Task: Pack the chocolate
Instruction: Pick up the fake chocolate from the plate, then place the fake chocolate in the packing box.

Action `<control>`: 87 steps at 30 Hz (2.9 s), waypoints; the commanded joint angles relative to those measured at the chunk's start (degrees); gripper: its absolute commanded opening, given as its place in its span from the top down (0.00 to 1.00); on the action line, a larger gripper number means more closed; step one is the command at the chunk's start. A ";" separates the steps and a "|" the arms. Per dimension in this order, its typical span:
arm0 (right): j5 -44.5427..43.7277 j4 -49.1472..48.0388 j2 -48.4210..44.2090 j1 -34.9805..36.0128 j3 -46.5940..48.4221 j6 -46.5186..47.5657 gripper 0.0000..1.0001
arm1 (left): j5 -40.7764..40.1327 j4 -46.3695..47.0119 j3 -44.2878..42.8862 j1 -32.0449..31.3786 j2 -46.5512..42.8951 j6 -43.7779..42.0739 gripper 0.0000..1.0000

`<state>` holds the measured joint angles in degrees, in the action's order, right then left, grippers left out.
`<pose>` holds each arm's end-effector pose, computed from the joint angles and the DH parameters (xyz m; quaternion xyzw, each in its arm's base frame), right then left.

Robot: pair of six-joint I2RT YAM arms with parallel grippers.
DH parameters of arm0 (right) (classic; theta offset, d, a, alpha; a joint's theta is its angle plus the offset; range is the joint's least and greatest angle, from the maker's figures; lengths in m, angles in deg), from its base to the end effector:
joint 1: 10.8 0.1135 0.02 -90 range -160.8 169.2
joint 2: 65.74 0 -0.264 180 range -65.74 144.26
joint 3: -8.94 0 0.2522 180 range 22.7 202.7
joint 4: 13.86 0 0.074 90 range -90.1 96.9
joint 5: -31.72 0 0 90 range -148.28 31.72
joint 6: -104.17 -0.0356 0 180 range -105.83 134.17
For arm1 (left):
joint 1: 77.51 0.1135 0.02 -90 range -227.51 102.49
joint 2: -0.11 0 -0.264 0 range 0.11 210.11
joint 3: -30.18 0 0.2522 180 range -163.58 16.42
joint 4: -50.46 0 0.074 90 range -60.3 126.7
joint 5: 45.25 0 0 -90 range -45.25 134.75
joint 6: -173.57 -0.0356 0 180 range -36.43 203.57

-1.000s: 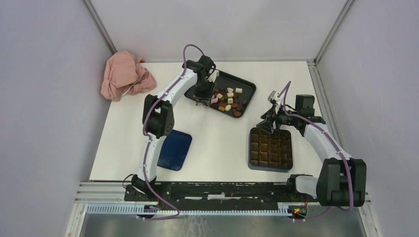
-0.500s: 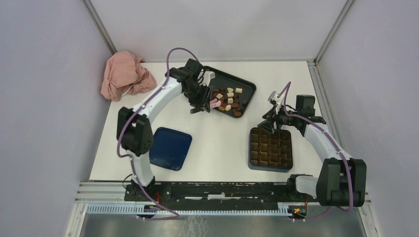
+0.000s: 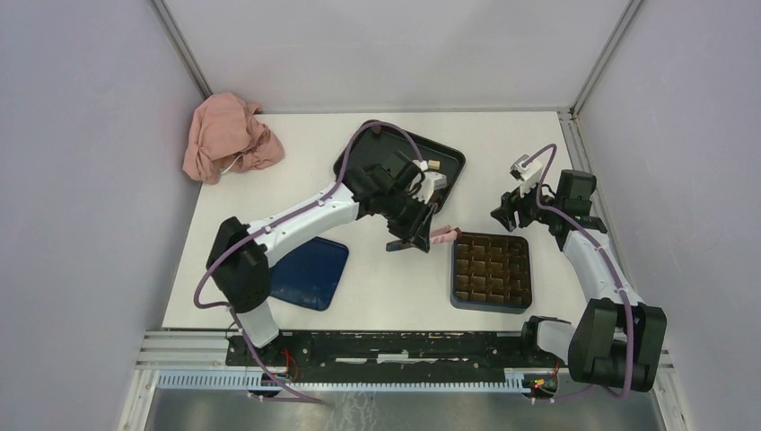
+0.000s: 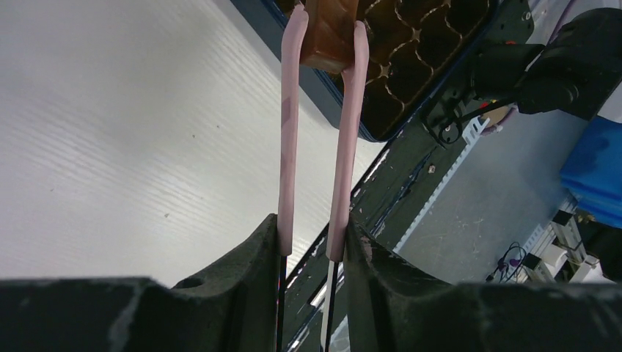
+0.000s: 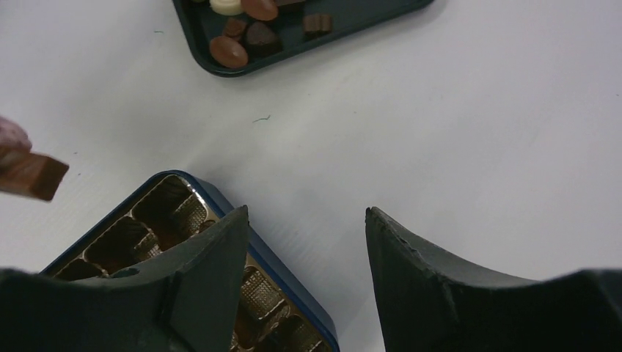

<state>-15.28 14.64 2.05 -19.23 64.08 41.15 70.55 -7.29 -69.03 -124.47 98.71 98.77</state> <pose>0.2426 -0.0114 0.2369 -0.2861 0.8116 0.2009 0.4680 0.2407 -0.2804 0.2881 0.3166 0.8820 -0.3257 0.1256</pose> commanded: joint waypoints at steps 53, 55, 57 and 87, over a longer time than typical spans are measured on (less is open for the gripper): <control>-0.38 -3.01 -1.52 -1.42 -0.60 -2.20 0.35 | -11.39 -6.02 -17.70 -9.24 17.77 1.02 0.55; -0.29 -2.93 -1.52 -1.41 -0.60 -2.20 0.34 | -11.38 -5.98 -17.73 -9.29 17.77 1.01 0.55; -0.29 -3.01 -1.52 -1.42 -0.60 -2.20 0.34 | -11.48 -6.02 -17.80 -9.27 17.81 1.02 0.56; 2.08 -2.61 -1.83 -1.42 -0.78 -1.93 0.34 | -12.10 -3.71 -14.42 15.01 12.07 -5.92 0.57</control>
<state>-14.55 12.87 1.37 -20.43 63.56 38.66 63.12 -6.61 -78.65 -111.71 108.35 98.36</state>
